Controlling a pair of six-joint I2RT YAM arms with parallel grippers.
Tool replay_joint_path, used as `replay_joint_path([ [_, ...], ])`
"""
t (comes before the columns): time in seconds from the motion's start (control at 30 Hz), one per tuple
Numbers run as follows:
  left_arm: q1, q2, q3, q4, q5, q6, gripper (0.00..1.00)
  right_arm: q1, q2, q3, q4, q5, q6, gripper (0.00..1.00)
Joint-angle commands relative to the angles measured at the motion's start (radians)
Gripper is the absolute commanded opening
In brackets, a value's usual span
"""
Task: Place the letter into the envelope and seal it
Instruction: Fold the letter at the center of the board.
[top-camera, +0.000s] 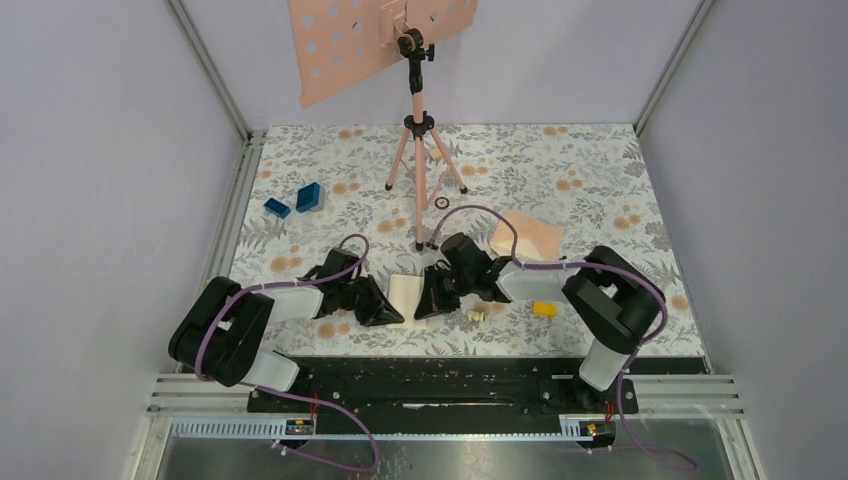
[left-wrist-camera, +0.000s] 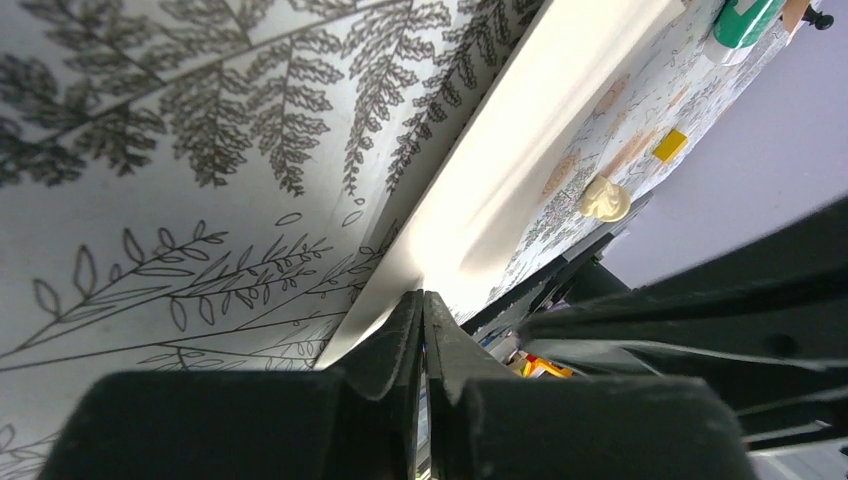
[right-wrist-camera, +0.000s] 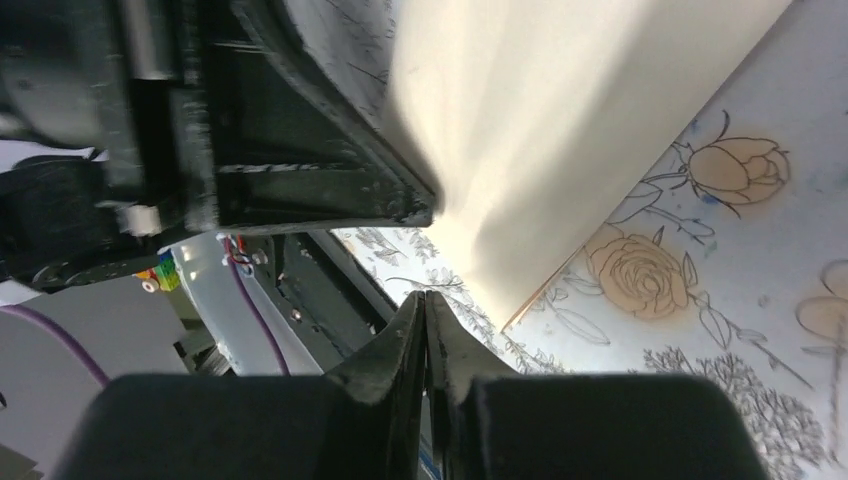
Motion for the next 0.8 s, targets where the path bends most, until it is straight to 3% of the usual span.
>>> replay_joint_path([
  [0.0,-0.01,-0.007,0.004,-0.051,-0.089,-0.01,0.03,0.015,0.105,0.034,0.003,-0.053,0.026,0.06],
  [0.13,-0.01,-0.04,0.043,-0.072,-0.08,-0.006,0.03,0.008,0.158,0.074,-0.114,-0.004,0.026,0.03],
  [0.33,0.0,-0.051,0.169,-0.111,-0.082,0.031,0.04,-0.005,0.185,0.086,-0.142,0.003,0.031,0.02],
  [0.57,0.041,0.138,0.373,-0.257,-0.19,0.129,0.02,-0.011,0.175,0.081,-0.168,0.013,0.013,0.01],
  [0.77,0.044,0.302,0.455,-0.273,-0.234,0.148,0.0,-0.015,0.151,0.075,-0.2,0.032,-0.012,0.01],
])
